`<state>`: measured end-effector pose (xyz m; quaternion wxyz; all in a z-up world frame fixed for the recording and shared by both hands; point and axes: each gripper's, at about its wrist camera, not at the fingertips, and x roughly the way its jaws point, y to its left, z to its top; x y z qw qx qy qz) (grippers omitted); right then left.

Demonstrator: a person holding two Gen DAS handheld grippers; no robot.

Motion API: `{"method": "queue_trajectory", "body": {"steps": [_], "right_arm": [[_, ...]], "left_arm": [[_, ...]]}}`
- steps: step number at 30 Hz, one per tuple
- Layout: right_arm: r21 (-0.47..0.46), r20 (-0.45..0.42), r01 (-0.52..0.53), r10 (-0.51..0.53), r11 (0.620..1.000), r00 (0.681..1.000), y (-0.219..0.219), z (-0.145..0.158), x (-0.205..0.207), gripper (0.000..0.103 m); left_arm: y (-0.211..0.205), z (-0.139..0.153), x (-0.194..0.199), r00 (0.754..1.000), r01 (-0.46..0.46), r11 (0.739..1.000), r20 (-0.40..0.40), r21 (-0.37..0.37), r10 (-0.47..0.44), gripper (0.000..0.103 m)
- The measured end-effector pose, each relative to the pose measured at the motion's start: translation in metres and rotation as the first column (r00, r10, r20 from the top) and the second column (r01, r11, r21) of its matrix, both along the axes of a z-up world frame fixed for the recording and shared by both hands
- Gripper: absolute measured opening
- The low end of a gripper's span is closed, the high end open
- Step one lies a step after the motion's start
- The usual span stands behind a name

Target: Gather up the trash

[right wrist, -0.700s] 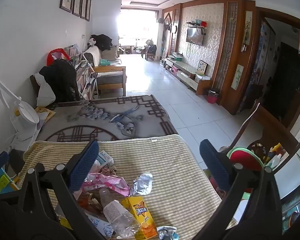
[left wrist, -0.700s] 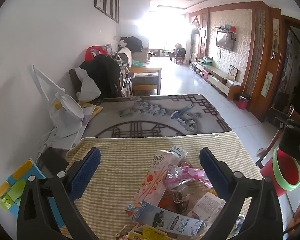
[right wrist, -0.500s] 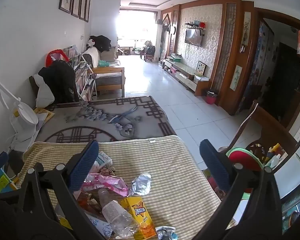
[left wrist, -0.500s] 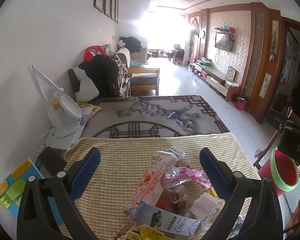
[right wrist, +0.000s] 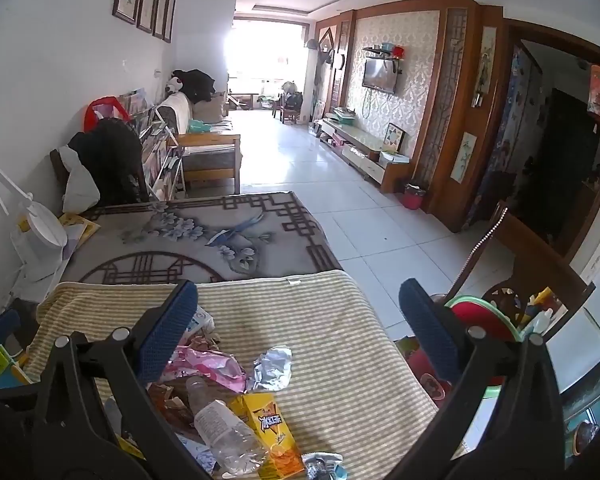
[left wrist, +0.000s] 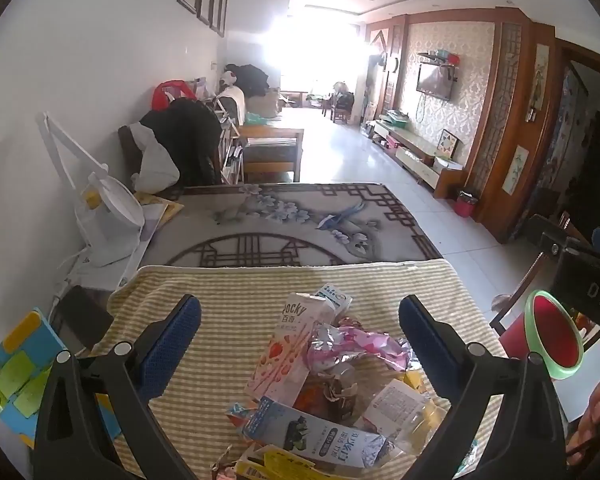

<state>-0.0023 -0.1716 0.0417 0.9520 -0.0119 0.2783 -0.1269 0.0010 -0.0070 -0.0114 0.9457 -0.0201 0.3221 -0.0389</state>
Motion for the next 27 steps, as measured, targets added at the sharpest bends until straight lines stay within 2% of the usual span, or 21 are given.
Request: {"method": "queue_trajectory", "body": {"steps": [18, 27], "right_arm": [[0.019, -0.012, 0.023, -0.022, 1.0, 1.0, -0.01, -0.007, 0.006, 0.1], [0.004, -0.021, 0.016, -0.016, 1.0, 1.0, -0.012, -0.009, 0.006, 0.1]], "left_arm": [[0.002, -0.004, 0.007, 1.0, -0.002, 1.0, -0.017, -0.003, 0.002, 0.095], [0.009, -0.008, 0.009, 0.999, -0.038, 0.999, -0.033, 0.002, 0.038, 0.095]]}}
